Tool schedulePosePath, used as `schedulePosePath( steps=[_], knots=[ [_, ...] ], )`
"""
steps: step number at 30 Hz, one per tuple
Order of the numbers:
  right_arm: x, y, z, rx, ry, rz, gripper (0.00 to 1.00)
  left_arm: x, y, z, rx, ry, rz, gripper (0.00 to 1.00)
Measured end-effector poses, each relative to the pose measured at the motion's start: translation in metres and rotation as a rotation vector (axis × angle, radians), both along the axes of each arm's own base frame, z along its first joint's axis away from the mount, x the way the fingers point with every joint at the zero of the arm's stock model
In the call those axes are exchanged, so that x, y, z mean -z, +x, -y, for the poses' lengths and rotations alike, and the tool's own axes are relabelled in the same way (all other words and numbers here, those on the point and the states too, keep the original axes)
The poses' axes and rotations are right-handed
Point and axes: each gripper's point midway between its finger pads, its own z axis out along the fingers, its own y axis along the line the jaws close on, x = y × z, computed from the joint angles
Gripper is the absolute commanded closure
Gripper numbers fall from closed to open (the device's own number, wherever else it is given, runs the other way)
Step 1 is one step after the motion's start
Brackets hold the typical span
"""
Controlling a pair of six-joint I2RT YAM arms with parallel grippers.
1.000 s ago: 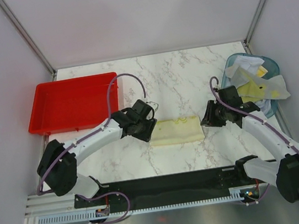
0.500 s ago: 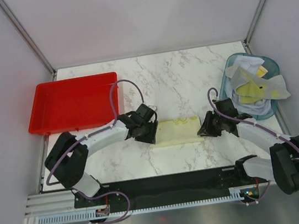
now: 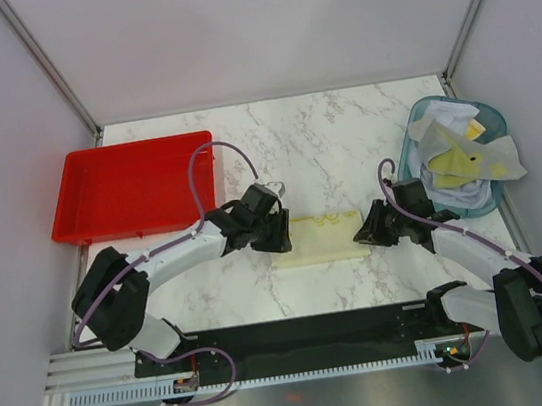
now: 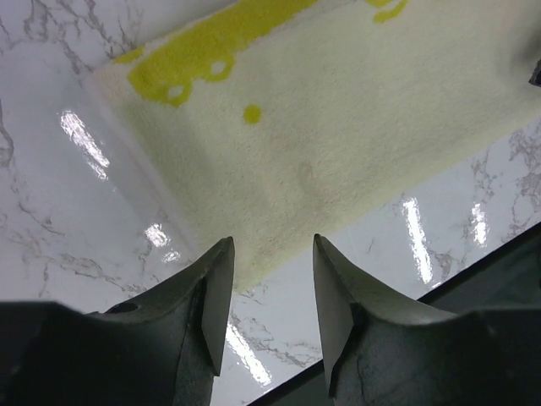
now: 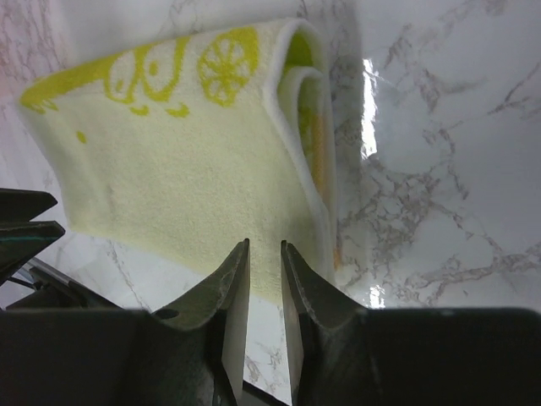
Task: Fold and stack the towels
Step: Fold the towel
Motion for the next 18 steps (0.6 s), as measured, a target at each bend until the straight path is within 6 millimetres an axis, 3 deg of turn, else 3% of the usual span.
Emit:
schedulePosePath(
  steps=[6, 7, 8, 13, 16, 18],
  knots=[
    [0.02, -0.015, 0.002, 0.007, 0.006, -0.042, 0.71, 0.041, -0.014, -0.014, -0.022, 0.073, -0.085, 0.5],
    [0.019, -0.015, 0.001, 0.005, 0.007, -0.038, 0.71, 0.041, -0.014, -0.014, -0.024, 0.071, -0.085, 0.47],
    [0.019, -0.015, 0.001, 0.0, 0.006, -0.037, 0.71, 0.039, -0.013, -0.013, -0.025, 0.068, -0.083, 0.34],
    [0.008, -0.013, 0.002, -0.028, -0.015, -0.02, 0.68, 0.017, -0.005, -0.016, -0.054, 0.065, -0.069, 0.29],
    [-0.013, -0.004, 0.001, -0.05, -0.017, 0.043, 0.64, -0.001, 0.011, -0.025, -0.104, 0.03, -0.034, 0.26],
    [-0.028, 0.002, 0.0, -0.065, -0.016, 0.086, 0.56, -0.003, 0.02, -0.032, -0.137, 0.02, -0.029, 0.25]
  ],
)
